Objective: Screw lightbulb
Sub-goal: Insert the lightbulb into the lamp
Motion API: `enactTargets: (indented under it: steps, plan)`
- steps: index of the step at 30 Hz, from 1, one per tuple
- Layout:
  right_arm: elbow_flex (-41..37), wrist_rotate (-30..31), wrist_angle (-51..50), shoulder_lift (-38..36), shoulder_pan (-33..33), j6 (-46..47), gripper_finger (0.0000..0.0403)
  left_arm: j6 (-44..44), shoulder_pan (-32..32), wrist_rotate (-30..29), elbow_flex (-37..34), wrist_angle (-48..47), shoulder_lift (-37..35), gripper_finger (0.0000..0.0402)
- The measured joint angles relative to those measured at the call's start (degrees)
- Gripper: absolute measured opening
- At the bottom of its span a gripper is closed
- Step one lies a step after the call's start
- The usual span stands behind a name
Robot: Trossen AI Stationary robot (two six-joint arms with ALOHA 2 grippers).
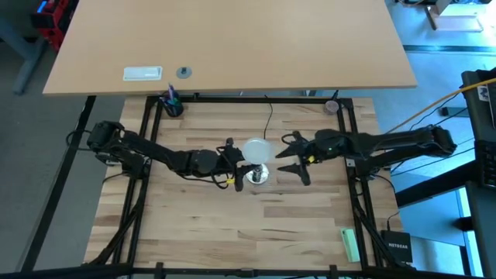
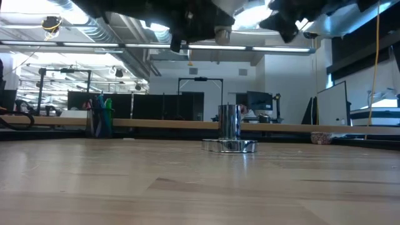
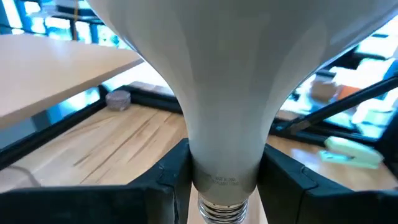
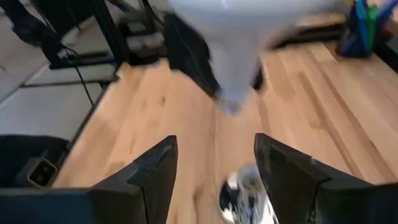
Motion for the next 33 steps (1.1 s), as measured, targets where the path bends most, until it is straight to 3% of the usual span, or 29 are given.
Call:
enactTargets:
  steps: [6, 12, 22, 26, 33]
  plan:
    - [0.02, 5.60, 3.00, -5.37, 0.00, -1.56, 0.0213, -1.51, 1.39, 2.28, -0.58, 3.71, 8.38, 0.0127]
    - [0.02, 5.65, 11.09, -2.84, 0.00, -3.42, 0.0213, -2.58, 1.20, 3.24, -0.51, 15.11, 16.73, 0.0127]
    - [0.00, 6.22, 18.97, 10.15, -0.15, -6.05, 0.0213, -0.32, 1.89, 3.02, -0.79, 15.15, 17.79, 0.0127]
    - [0.00, 6.60, 18.94, 12.72, -0.92, -6.04, 0.0214, 0.16, 1.94, 2.78, -1.31, 12.54, 17.85, 0.0127]
    - [0.00, 7.01, 18.91, 15.70, -0.94, -6.27, 0.0214, -1.20, 3.44, 2.93, -4.43, 18.01, 17.83, 0.0127]
